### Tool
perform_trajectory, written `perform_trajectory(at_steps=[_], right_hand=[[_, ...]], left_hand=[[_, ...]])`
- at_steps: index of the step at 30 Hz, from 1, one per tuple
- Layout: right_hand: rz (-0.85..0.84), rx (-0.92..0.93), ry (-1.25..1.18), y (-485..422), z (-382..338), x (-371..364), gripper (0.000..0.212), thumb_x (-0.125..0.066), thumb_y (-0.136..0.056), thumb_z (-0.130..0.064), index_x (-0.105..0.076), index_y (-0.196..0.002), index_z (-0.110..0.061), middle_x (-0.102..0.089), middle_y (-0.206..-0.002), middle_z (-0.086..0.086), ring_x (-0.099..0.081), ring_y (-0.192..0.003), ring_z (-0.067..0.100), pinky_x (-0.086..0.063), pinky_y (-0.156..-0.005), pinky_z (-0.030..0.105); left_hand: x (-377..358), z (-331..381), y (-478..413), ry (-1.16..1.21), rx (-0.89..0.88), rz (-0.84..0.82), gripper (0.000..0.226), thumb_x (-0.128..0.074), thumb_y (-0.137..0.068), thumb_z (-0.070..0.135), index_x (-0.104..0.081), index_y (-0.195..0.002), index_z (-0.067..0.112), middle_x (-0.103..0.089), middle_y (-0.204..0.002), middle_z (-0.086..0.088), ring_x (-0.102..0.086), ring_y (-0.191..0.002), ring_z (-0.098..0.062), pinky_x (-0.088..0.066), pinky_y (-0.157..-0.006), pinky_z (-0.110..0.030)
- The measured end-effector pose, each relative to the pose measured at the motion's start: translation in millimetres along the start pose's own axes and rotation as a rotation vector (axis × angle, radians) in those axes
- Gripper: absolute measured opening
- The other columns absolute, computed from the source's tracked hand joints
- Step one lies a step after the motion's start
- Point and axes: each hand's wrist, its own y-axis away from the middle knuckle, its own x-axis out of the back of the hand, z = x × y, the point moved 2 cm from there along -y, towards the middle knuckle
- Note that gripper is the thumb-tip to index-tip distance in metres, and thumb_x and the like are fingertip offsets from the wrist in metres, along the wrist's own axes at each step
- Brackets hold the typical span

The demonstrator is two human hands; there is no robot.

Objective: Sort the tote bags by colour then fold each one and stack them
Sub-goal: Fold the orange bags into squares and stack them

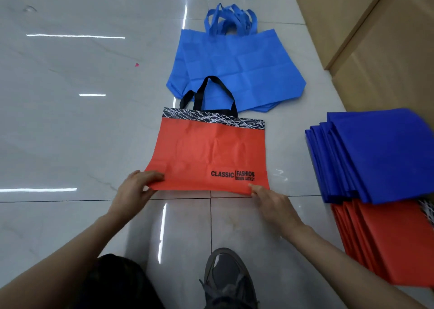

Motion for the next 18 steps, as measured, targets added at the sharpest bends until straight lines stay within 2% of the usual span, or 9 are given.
perform_trajectory(at_steps=[1,3,4,5,7,10,13,15,18], right_hand=[[-0.086,-0.048,-0.075,-1.8,3.1,5.9,0.043,-0.025,-0.099,-0.052,-0.047,-0.115,-0.019,-0.071,-0.088,0.008,-0.068,-0.068,0.025,-0.054,-0.049,0.033],[-0.308,-0.158,-0.240,-3.3,12.4,12.8,0.069,-0.032,-0.083,-0.075,-0.045,-0.130,-0.026,-0.063,-0.120,0.001,-0.062,-0.100,0.012,-0.052,-0.082,0.025],[-0.380,-0.184,-0.290,-5.2,17.0,15.4,0.082,-0.035,-0.074,-0.082,-0.041,-0.137,-0.030,-0.053,-0.131,-0.006,-0.051,-0.112,0.003,-0.041,-0.094,0.015],[-0.407,-0.191,-0.318,-9.7,20.3,18.3,0.089,-0.038,-0.068,-0.086,-0.036,-0.140,-0.034,-0.045,-0.134,-0.013,-0.040,-0.119,-0.003,-0.028,-0.098,0.006],[-0.414,-0.197,-0.350,-20.8,27.9,18.5,0.090,-0.042,-0.061,-0.089,-0.028,-0.137,-0.042,-0.035,-0.136,-0.018,-0.028,-0.126,-0.007,-0.014,-0.100,-0.001],[-0.466,-0.317,-0.452,-38.7,34.2,18.8,0.088,-0.048,-0.057,-0.089,-0.022,-0.133,-0.054,-0.042,-0.137,-0.021,-0.035,-0.126,-0.007,-0.023,-0.102,0.005],[-0.380,-0.433,-0.664,-52.6,36.4,21.4,0.092,-0.045,-0.057,-0.091,-0.032,-0.138,-0.048,-0.050,-0.127,-0.032,-0.043,-0.119,-0.014,-0.034,-0.098,0.010],[-0.314,-0.482,-0.740,-62.6,37.3,18.2,0.080,-0.049,-0.064,-0.085,-0.046,-0.132,-0.041,-0.053,-0.124,-0.028,-0.048,-0.116,-0.010,-0.040,-0.094,0.013],[-0.193,-0.625,-0.827,-81.3,38.5,3.3,0.020,-0.066,-0.084,-0.037,-0.063,-0.102,-0.029,-0.067,-0.098,-0.016,-0.061,-0.091,0.003,-0.046,-0.077,0.009]], left_hand=[[8.0,-1.0,-3.9,0.066,0.090,0.051,0.016,-0.064,-0.082,0.025,-0.067,-0.097,0.028,-0.069,-0.090,0.012,-0.062,-0.084,-0.010,-0.045,-0.077,-0.030],[16.4,2.5,-14.5,0.160,0.159,0.067,0.012,-0.068,-0.084,0.015,-0.070,-0.090,0.026,-0.070,-0.085,0.018,-0.065,-0.085,-0.003,-0.048,-0.077,-0.026],[20.1,6.4,-19.9,0.176,0.149,0.043,0.015,-0.067,-0.085,0.014,-0.069,-0.088,0.029,-0.070,-0.086,0.021,-0.065,-0.086,0.002,-0.048,-0.078,-0.022],[22.6,9.7,-24.6,0.189,0.136,0.016,0.016,-0.065,-0.086,0.016,-0.067,-0.087,0.031,-0.069,-0.089,0.024,-0.064,-0.087,0.004,-0.048,-0.079,-0.020],[23.9,6.9,-32.1,0.235,0.134,-0.021,0.008,-0.064,-0.088,0.022,-0.069,-0.090,0.027,-0.070,-0.090,0.020,-0.066,-0.088,-0.002,-0.050,-0.080,-0.026],[25.1,-1.1,-40.6,0.281,0.205,-0.020,0.017,-0.062,-0.087,0.036,-0.068,-0.086,0.020,-0.070,-0.081,0.001,-0.065,-0.078,-0.020,-0.050,-0.077,-0.038],[27.7,-5.2,-48.2,0.447,0.322,0.033,0.014,-0.066,-0.087,0.025,-0.067,-0.074,0.020,-0.066,-0.068,0.009,-0.059,-0.064,-0.004,-0.049,-0.068,-0.021],[27.6,-9.8,-53.8,0.527,0.383,0.047,0.019,-0.068,-0.086,0.027,-0.066,-0.075,0.012,-0.062,-0.068,0.006,-0.055,-0.064,-0.005,-0.047,-0.066,-0.025],[27.5,-12.5,-61.5,0.598,0.467,0.131,0.030,-0.068,-0.083,0.033,-0.062,-0.077,0.004,-0.057,-0.067,-0.002,-0.051,-0.058,-0.007,-0.042,-0.059,-0.028]])
